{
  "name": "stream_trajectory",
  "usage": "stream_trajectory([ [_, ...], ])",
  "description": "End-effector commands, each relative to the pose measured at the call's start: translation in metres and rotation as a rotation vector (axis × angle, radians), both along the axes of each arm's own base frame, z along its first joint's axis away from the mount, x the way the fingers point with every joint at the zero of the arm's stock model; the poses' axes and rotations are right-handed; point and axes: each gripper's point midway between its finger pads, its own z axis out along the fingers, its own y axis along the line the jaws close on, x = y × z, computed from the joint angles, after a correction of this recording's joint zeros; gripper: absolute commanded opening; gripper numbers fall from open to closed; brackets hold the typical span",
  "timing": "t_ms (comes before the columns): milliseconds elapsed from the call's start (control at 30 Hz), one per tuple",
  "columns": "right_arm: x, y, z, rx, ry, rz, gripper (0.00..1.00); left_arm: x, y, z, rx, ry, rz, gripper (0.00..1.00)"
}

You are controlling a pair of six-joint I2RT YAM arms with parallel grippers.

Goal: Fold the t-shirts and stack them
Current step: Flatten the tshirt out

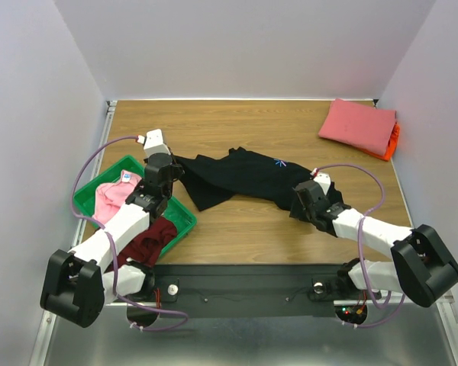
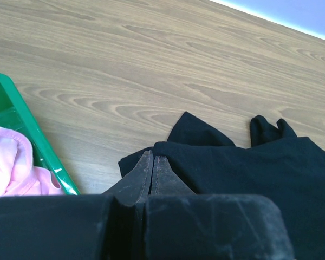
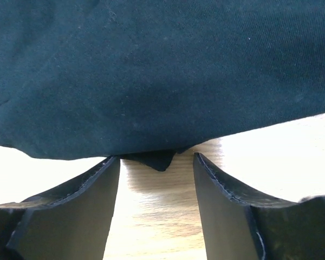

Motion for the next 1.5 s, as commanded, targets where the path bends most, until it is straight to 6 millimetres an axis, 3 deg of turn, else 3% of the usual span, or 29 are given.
stream_trajectory([
  [0,0.007,0.005,0.001,0.023,-0.031,-0.016,0.59,0.007,0.002,0.02,-0.016,-0.065,0.019,0.0],
  [167,0.011,0.007,0.002,0.023,-0.034,-0.019,0.44,0.006,0.003,0.02,-0.015,-0.064,0.022,0.0],
  [267,0.014,0.008,0.002,0.018,-0.037,-0.014,0.2,0.006,0.003,0.02,-0.016,-0.067,0.024,0.0],
  [400,0.019,0.009,0.002,0.001,-0.038,-0.002,0.0,0.007,0.002,0.019,-0.014,-0.062,0.022,0.0],
  [600,0.025,0.01,0.018,0.001,-0.087,0.016,0.0,0.007,0.003,0.019,-0.014,-0.062,0.024,0.0],
  [700,0.032,0.013,0.046,0.015,-0.164,0.041,0.0,0.006,0.004,0.023,-0.02,-0.078,0.028,0.0],
  [767,0.039,0.014,0.075,0.04,-0.244,0.044,0.0,0.005,0.005,0.026,-0.02,-0.091,0.03,0.0],
  [1067,0.065,-0.019,0.193,-0.059,-0.548,-0.087,0.0,0.011,0.019,0.062,0.036,-0.185,0.092,0.0],
  [1100,0.069,-0.025,0.215,-0.074,-0.592,-0.128,0.0,0.012,0.02,0.069,0.039,-0.202,0.096,0.0],
  [1200,0.075,-0.036,0.25,-0.13,-0.669,-0.167,0.0,0.015,0.022,0.097,0.06,-0.25,0.107,0.0],
  [1267,0.078,-0.04,0.284,-0.148,-0.735,-0.179,0.0,0.016,0.023,0.128,0.061,-0.302,0.107,0.0],
  [1333,0.076,-0.044,0.315,-0.15,-0.791,-0.19,0.0,0.01,0.025,0.16,0.072,-0.355,0.098,0.0],
  [1400,0.072,-0.046,0.334,-0.141,-0.826,-0.189,0.0,0.001,0.026,0.181,0.075,-0.388,0.08,0.0],
  [1433,0.066,-0.05,0.359,-0.115,-0.886,-0.197,0.0,-0.011,0.027,0.204,0.057,-0.447,0.056,0.0],
  [1467,0.061,-0.052,0.368,-0.108,-0.908,-0.197,0.0,-0.018,0.027,0.216,0.056,-0.478,0.041,0.0],
])
